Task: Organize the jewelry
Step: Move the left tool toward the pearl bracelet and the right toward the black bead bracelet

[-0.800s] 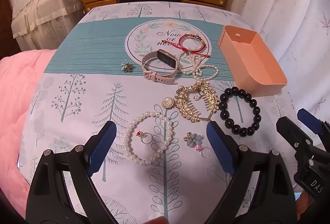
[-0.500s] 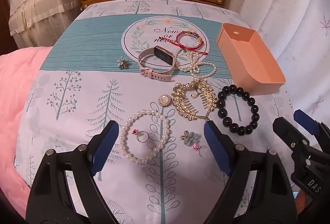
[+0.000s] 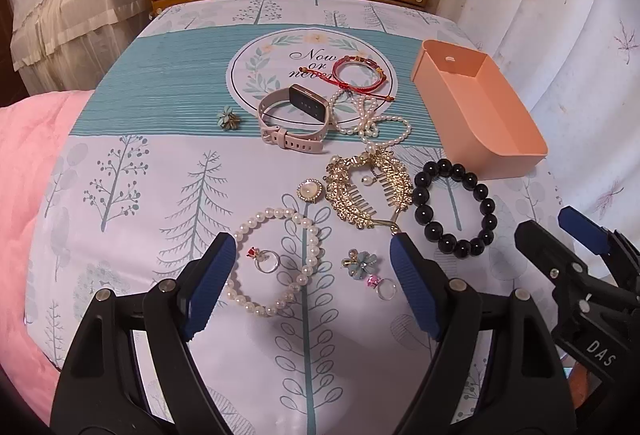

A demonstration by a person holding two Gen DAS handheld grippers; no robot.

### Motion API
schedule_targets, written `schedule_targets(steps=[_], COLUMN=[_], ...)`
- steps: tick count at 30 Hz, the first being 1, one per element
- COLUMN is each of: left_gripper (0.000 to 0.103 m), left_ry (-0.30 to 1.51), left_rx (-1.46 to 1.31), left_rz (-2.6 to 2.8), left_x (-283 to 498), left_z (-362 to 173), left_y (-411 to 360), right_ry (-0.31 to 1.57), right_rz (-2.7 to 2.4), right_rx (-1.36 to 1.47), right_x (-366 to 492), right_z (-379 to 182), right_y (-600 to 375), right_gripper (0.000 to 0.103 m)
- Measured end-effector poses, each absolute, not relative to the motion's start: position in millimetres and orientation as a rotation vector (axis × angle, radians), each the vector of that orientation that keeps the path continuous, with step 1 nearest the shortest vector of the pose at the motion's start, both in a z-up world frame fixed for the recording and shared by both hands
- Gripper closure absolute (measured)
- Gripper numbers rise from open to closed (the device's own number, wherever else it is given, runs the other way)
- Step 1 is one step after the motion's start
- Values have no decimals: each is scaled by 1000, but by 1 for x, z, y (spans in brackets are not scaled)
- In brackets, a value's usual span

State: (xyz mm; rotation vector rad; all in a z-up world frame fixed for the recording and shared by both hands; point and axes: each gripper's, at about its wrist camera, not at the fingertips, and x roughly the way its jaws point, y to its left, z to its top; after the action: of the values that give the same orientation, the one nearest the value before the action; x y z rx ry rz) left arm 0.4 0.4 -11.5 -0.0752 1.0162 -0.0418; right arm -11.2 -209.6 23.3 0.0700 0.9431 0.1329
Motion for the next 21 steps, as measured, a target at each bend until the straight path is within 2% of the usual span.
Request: schedule_targets(steps=[21], left_gripper=[25], left_ry=[1017], left_rx=[-72], left_rz=[-25], left_x=[3], left_z=[-11], left_y=[7], right_ry=[985], right_rz=[144], right_rx=[51], right_x=[3], right_z=[11], right_y=[-197], right_gripper=[24])
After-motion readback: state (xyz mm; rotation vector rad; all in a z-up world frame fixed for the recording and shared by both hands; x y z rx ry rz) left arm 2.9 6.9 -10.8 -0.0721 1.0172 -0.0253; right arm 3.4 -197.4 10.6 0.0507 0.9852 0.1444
